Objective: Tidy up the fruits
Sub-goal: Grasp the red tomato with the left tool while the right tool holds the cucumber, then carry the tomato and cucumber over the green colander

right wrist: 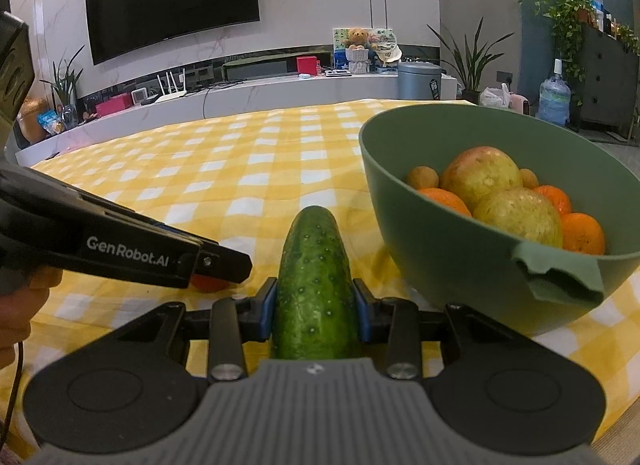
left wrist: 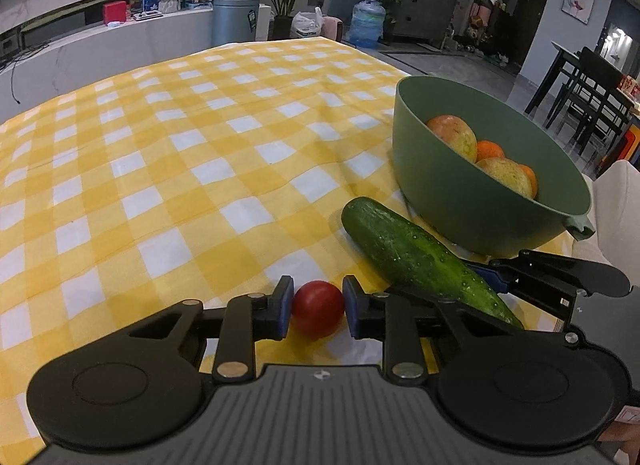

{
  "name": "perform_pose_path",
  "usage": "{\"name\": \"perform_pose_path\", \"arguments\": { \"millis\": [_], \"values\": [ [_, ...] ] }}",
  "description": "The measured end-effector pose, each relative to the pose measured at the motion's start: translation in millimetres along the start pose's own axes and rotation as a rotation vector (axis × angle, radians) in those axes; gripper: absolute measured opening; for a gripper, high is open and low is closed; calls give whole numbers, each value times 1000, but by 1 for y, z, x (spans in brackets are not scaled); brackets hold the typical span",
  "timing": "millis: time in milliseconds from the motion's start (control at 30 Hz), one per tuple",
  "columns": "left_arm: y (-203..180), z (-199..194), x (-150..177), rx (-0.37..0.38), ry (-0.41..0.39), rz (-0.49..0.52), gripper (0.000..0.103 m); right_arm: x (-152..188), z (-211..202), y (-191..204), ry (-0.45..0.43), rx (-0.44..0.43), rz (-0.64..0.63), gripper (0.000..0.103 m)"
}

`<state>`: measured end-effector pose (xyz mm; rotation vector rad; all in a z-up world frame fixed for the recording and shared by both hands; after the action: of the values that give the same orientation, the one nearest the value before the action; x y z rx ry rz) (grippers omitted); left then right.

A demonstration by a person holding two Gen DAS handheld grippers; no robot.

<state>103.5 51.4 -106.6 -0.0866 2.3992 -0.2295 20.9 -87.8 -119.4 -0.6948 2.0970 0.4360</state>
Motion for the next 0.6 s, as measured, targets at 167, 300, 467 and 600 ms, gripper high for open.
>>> {"name": "perform_pose_path", "arguments": {
  "millis": [167,300,467,600],
  "values": [
    [7,-8,-4,-12,-27,-67,29,2,-2,1,-10,-21,16,35],
    [22,-18,-7,-25,-45,-169,29,-1,-8,-1,-38,-70,53,35],
    [35,-32,-10,-23,-79,-265,29,-7,-17,0,-62,-124,110,35],
    [35,-44,-14,-6,-102,-277,29,-14,-27,1,-95,-192,156,35]
  ]
}}
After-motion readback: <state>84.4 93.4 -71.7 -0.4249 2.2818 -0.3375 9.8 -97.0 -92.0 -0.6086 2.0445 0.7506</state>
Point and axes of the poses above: each gripper's, at about its wrist camera, not at the fingertips, and z roughly the way its jaws point, y to its left, x to its underside, the point moved 6 cm from there along z, roughly the way its jaws point, and after that the axes turned 2 degrees about -z, right-handed, at the moved point
